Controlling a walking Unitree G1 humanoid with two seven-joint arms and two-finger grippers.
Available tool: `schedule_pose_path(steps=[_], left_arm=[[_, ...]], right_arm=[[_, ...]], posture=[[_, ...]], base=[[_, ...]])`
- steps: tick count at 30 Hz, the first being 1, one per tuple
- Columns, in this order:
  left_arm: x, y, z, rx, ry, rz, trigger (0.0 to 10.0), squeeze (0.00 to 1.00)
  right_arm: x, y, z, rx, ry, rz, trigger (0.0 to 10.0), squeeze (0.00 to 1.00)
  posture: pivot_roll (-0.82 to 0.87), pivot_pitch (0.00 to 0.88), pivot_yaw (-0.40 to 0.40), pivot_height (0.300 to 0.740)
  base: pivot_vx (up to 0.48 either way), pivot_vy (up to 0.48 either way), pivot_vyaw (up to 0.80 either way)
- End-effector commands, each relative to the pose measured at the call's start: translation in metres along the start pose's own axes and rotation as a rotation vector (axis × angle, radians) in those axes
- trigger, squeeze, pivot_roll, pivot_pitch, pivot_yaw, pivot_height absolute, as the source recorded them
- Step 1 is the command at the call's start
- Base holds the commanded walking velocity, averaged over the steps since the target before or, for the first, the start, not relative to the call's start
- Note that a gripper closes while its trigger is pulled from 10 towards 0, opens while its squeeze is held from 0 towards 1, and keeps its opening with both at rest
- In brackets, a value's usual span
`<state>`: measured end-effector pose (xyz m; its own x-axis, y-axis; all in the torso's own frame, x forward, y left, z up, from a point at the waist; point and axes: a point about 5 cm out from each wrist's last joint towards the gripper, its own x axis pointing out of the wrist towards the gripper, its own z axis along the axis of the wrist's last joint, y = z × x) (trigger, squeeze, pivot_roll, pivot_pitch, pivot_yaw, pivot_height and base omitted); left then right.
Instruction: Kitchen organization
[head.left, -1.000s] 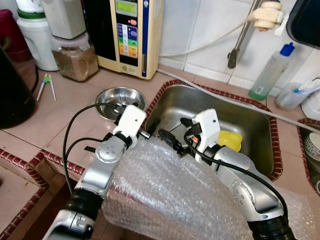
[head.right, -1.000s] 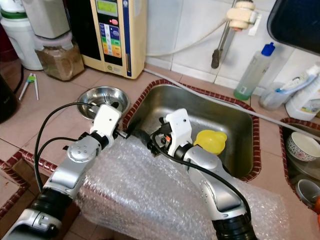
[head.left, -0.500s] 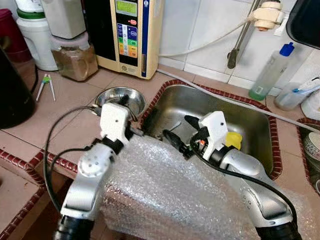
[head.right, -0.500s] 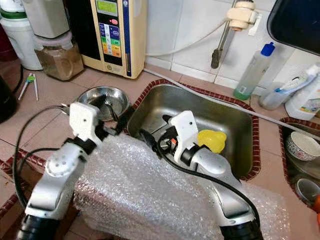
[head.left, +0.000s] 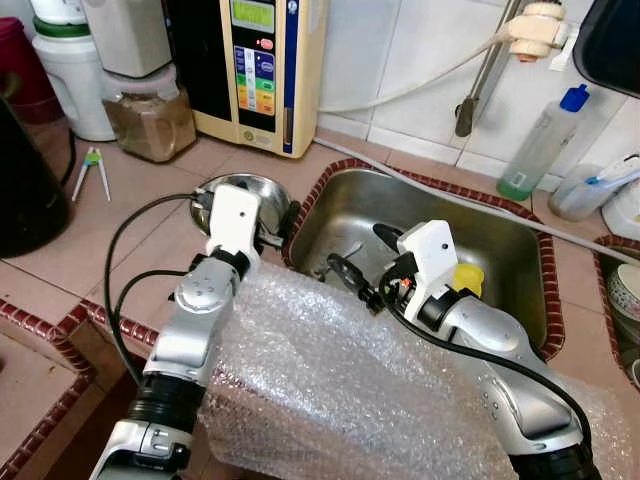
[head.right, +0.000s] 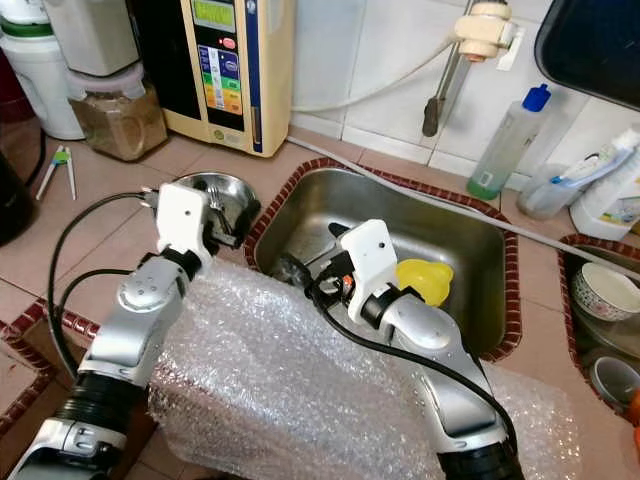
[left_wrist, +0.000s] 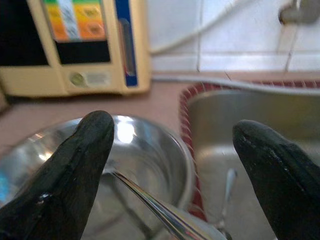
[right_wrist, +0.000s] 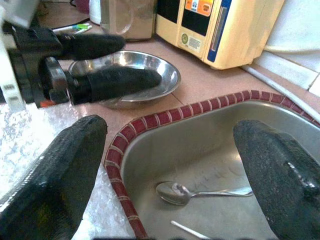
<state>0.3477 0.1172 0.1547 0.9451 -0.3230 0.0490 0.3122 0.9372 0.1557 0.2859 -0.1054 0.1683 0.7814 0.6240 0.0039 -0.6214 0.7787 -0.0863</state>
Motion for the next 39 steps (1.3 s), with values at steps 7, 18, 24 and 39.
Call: schedule_pose_path(steps=[7, 18, 24, 39], left_arm=[[0.002, -0.016, -0.014, -0.032, 0.114, -0.058, 10.0, 0.00], [0.000, 0.004, -0.015, -0.114, 0.194, 0.029, 5.8, 0.00], [-0.004, 0.012, -0.013, -0.113, 0.224, 0.025, 0.0, 0.00], [-0.008, 0.052, -0.003, -0.006, 0.309, 0.034, 0.0, 0.00]], right_arm=[[-0.004, -0.001, 0.000, -0.025, 0.007, -0.005, 10.0, 0.00], [-0.001, -0.001, -0.001, -0.028, 0.012, 0.008, 10.0, 0.00], [-0.001, -0.001, -0.001, -0.028, 0.013, 0.008, 10.0, 0.00], [0.003, -0.001, -0.003, -0.031, 0.020, 0.008, 10.0, 0.00]], posture=[[0.05, 0.092, -0.072, 0.740], [0.06, 0.089, -0.073, 0.740], [0.06, 0.090, -0.072, 0.740], [0.08, 0.092, -0.075, 0.740]], base=[[0.000, 0.000, 0.00], [0.000, 0.000, 0.00], [0.000, 0.000, 0.00], [0.000, 0.000, 0.00]])
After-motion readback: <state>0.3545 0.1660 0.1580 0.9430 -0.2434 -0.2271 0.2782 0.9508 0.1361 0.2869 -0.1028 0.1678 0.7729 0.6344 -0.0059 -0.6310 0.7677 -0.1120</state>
